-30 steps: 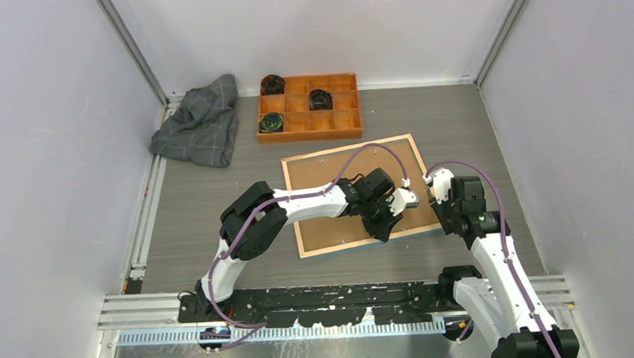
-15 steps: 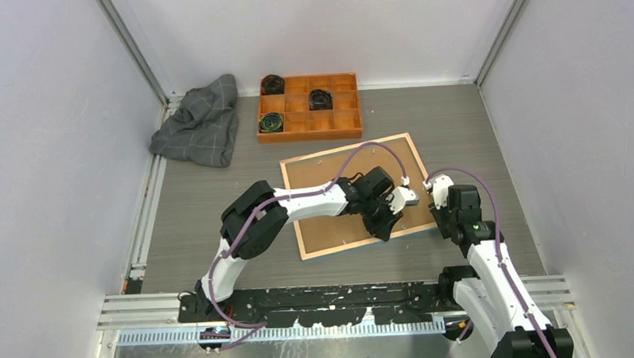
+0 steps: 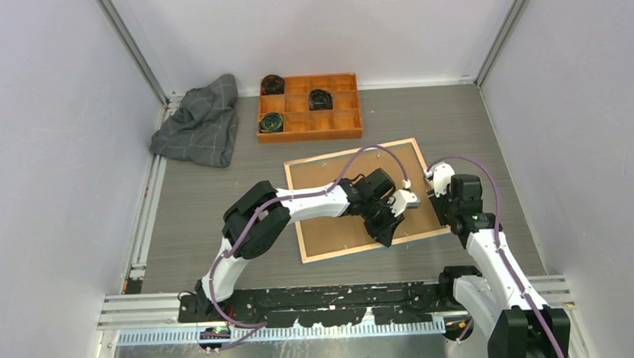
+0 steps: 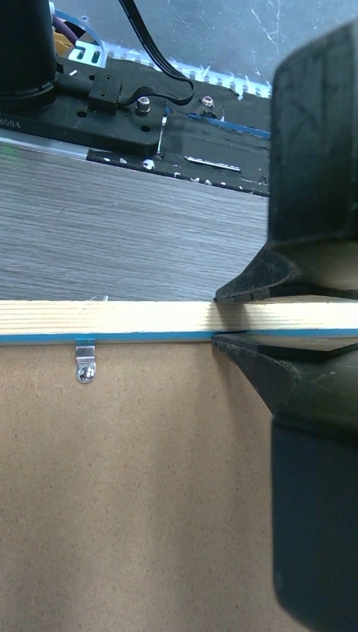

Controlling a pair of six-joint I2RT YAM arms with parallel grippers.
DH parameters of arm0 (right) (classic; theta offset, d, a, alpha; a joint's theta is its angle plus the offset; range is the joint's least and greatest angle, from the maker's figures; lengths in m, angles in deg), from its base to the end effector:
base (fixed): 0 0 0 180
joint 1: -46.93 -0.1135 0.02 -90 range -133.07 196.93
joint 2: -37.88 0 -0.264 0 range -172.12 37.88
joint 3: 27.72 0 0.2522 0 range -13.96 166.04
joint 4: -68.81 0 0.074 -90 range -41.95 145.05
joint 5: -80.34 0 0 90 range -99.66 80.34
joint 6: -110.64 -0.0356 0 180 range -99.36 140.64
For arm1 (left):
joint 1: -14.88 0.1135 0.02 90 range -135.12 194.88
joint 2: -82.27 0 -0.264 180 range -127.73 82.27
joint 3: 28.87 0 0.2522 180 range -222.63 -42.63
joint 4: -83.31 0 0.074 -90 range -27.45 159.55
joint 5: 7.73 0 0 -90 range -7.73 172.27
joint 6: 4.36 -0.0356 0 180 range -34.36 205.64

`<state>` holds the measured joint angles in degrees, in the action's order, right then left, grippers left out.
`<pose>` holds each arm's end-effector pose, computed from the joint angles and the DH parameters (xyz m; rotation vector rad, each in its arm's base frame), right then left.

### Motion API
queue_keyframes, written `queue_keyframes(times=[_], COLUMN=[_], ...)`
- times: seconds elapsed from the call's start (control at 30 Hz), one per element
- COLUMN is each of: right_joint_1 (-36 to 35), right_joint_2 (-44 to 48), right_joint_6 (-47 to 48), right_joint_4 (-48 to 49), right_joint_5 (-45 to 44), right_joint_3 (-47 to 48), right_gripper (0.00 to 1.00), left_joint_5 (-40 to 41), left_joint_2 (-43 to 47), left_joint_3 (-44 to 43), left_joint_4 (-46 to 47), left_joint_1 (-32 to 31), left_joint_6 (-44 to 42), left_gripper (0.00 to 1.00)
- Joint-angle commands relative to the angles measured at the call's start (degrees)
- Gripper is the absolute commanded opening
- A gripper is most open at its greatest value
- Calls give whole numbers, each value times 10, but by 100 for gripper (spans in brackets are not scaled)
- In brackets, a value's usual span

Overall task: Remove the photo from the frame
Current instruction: Release the photo frame item from the photo frame.

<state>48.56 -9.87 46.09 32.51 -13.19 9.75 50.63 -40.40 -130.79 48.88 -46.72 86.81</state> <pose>0.1658 -0.0069 0.1844 -0.4669 2.3566 -0.2959 0.2014 -0.4117 0.1607 1.5647 2.2106 -1.0931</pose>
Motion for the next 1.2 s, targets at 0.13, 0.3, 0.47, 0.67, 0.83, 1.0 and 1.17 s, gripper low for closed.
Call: queue_keyframes(times=[0.13, 0.3, 0.47, 0.67, 0.83, 1.0, 1.17], right_joint_1=[5, 5, 5, 5, 5, 5, 5], right_joint_2=[50, 80, 77, 38, 24, 18, 40], right_joint_6=[-8, -15, 4, 5, -2, 2, 11], right_joint_4=[-80, -193, -225, -196, -176, -181, -223], right_joint_5=[-7, 23, 27, 13, 20, 23, 72], right_joint_3=[101, 163, 148, 120, 101, 103, 119], right_gripper=[1, 1, 0, 1, 0, 0, 1], left_joint_5=[27, 20, 18, 17, 17, 18, 21], left_joint_2=[-34, -42, -36, -28, -24, -23, -26], left_joint_3=[4, -7, -3, 0, 1, 2, -1], left_joint_4=[-73, -74, -70, -70, -69, -69, -69], left_joint_1=[-2, 14, 16, 16, 16, 16, 16], left_joint_6=[24, 44, 43, 42, 41, 41, 42], left_gripper=[0, 0, 0, 0, 0, 0, 1])
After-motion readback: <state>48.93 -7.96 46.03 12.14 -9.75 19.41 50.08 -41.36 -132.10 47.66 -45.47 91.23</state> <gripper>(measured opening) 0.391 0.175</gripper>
